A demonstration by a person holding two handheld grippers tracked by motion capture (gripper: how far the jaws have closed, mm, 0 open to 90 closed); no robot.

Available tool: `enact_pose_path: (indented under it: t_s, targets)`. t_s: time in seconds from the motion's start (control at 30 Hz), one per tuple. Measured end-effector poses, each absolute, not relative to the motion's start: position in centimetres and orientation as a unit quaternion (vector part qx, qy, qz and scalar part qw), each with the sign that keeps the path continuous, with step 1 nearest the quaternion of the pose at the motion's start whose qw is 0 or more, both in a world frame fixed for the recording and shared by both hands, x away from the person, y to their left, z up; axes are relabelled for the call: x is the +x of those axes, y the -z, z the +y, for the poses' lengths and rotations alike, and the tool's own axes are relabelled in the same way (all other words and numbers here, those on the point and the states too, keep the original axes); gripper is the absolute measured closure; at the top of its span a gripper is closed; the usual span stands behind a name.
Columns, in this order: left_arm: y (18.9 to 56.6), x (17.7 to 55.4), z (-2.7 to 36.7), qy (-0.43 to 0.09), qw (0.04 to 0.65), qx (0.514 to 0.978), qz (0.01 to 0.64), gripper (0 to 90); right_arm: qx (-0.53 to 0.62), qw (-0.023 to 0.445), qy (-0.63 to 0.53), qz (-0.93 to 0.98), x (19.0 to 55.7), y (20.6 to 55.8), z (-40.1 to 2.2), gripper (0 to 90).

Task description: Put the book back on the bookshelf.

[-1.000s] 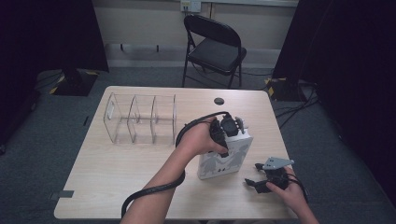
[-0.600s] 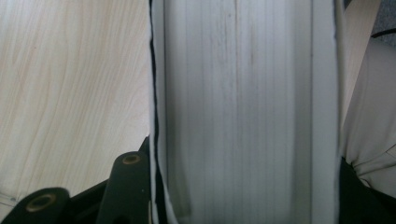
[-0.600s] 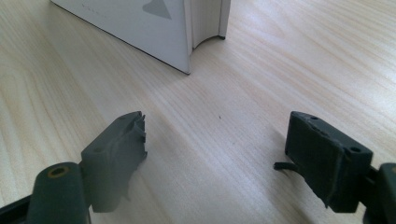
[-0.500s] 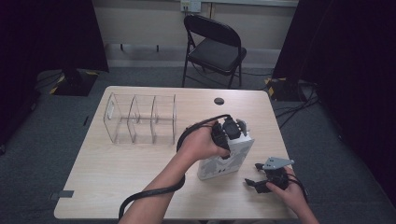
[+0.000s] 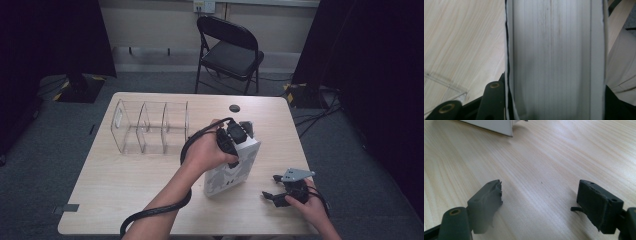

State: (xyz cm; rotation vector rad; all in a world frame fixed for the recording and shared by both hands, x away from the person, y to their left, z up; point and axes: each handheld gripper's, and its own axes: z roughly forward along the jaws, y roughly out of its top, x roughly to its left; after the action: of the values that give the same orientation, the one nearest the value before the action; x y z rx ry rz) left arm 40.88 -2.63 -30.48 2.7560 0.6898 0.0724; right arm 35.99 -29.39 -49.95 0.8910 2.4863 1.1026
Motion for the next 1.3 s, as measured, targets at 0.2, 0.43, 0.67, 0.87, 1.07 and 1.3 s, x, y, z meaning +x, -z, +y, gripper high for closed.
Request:
enact_pose_path:
  t_s: [0.2,0.43,0.67,0.87,1.07,1.3]
  targets:
    - [30.0,40.9,-1.5,-0.025,0.148,0.956,0.252,53.4,0.308,0.138,-0.381,0.861,36.0,49.9,-29.4,19.3]
    - [29.8,40.9,-0.4,-0.027,0.148,0.951,0.269,53.4,0.308,0.138,-0.381,0.861,36.0,49.9,-29.4,19.3]
    - [29.4,40.8,0.8,-0.029,0.146,0.948,0.281,53.5,0.308,0.138,-0.381,0.861,36.0,49.9,-29.4,19.3]
    - [29.1,40.7,1.8,-0.03,0.147,0.943,0.298,53.5,0.308,0.138,-0.381,0.861,36.0,49.9,-29.4,19.3]
    - [29.0,40.7,2.9,-0.03,0.146,0.939,0.309,53.5,0.308,0.138,-0.381,0.861,36.0,49.9,-29.4,19.3]
    - [28.7,40.5,4.0,-0.03,0.145,0.937,0.315,53.5,0.307,0.138,-0.381,0.861,36.0,49.9,-29.4,19.3]
